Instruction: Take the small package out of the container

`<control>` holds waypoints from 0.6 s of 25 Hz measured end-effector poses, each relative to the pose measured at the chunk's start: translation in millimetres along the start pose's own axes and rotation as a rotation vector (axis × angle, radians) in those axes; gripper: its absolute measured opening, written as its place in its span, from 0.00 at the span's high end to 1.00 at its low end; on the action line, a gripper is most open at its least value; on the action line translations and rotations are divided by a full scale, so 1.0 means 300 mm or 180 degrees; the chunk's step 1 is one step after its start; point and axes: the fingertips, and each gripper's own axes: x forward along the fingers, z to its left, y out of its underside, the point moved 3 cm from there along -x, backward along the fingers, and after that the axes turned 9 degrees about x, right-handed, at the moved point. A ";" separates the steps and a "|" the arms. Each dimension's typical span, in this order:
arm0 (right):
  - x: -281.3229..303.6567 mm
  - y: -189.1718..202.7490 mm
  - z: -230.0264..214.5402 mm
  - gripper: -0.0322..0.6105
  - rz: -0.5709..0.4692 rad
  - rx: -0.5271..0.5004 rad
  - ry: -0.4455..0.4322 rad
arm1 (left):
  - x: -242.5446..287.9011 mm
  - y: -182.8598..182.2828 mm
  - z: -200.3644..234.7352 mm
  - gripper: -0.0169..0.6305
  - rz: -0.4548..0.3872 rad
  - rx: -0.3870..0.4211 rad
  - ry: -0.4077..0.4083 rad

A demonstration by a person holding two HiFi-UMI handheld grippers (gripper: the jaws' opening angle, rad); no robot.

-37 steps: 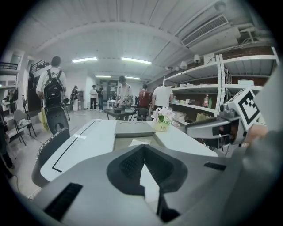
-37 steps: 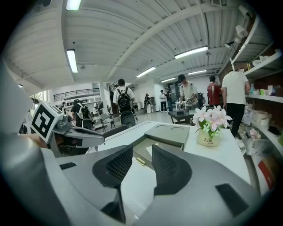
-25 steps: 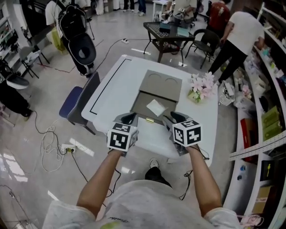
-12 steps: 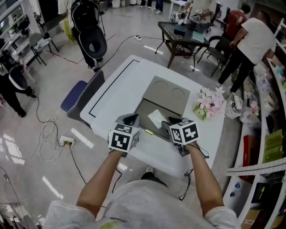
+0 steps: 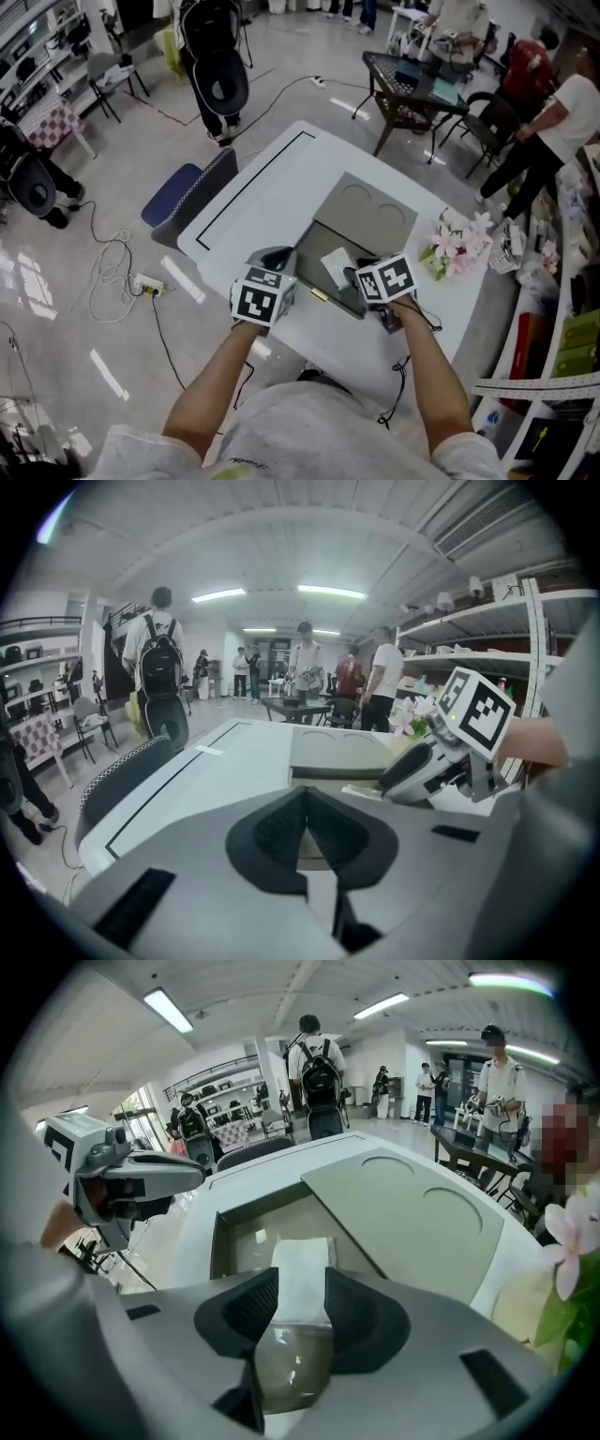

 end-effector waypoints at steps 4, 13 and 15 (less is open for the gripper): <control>0.031 -0.007 -0.009 0.70 0.0200 -0.0037 -0.0042 | 0.007 -0.005 0.016 0.97 0.0016 -0.0034 -0.0052; 0.071 0.008 -0.038 0.88 0.0499 0.0090 -0.0038 | 0.026 -0.005 0.038 0.97 0.0048 -0.0074 -0.0138; 0.072 0.012 -0.047 0.93 0.0502 0.0111 -0.0025 | 0.030 -0.008 0.035 0.97 0.0067 -0.0073 -0.0119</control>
